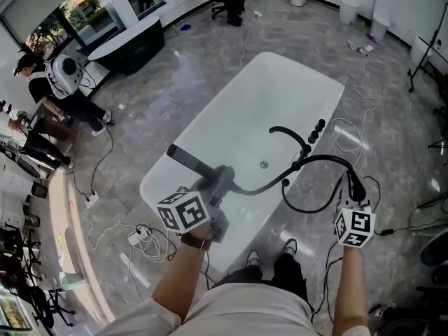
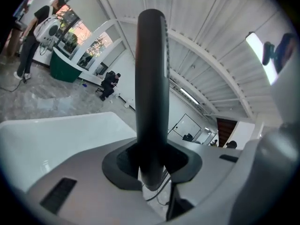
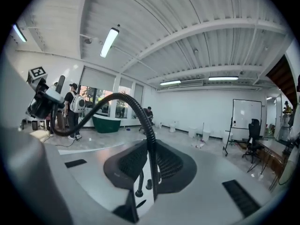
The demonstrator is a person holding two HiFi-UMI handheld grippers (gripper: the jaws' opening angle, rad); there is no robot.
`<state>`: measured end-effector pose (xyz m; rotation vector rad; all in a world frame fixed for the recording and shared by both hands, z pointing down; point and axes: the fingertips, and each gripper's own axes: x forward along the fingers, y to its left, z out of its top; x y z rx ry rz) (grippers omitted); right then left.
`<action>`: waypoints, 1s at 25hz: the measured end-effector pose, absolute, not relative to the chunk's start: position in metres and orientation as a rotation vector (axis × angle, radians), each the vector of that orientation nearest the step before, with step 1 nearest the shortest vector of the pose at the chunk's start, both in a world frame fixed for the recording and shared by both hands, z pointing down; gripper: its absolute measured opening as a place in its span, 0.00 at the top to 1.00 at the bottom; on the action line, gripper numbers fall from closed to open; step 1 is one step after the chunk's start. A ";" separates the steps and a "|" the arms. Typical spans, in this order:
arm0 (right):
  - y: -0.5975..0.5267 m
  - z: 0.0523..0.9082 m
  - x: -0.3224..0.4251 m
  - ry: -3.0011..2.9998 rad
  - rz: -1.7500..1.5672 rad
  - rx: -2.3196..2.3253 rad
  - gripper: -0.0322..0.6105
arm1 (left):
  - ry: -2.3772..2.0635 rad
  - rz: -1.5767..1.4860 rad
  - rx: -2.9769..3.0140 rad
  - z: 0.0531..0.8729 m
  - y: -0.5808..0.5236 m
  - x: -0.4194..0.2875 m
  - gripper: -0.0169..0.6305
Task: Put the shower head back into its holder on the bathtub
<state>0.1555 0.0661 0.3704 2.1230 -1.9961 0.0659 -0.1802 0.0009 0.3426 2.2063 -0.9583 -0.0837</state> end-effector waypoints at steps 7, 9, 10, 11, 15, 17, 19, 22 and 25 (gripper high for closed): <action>0.036 0.280 0.152 -2.042 -0.197 2.191 0.85 | -0.920 -0.052 2.296 0.327 0.008 -0.155 0.81; 0.026 0.261 0.152 -2.061 -0.243 2.206 0.85 | -0.916 -0.049 2.315 0.323 0.009 -0.151 0.81; 0.022 0.252 0.151 -2.074 -0.261 2.212 0.85 | -0.919 -0.045 2.324 0.321 0.009 -0.149 0.81; 0.017 0.244 0.151 -2.088 -0.282 2.216 0.85 | -0.925 -0.043 2.332 0.321 0.008 -0.148 0.81; -0.008 0.223 0.154 -2.180 -0.310 2.195 0.85 | -0.950 -0.029 2.333 0.318 -0.005 -0.134 0.81; -0.028 0.218 0.159 -2.276 -0.252 2.176 0.85 | -0.969 -0.019 2.322 0.315 -0.020 -0.124 0.81; -0.044 0.219 0.161 -2.399 -0.169 2.141 0.85 | -0.983 -0.016 2.297 0.316 -0.034 -0.113 0.82; -0.059 0.222 0.163 -2.615 -0.007 2.053 0.85 | -1.007 -0.007 2.259 0.326 -0.041 -0.097 0.82; -0.080 0.222 0.162 -2.818 0.188 1.924 0.85 | -1.057 0.001 2.226 0.335 -0.050 -0.084 0.82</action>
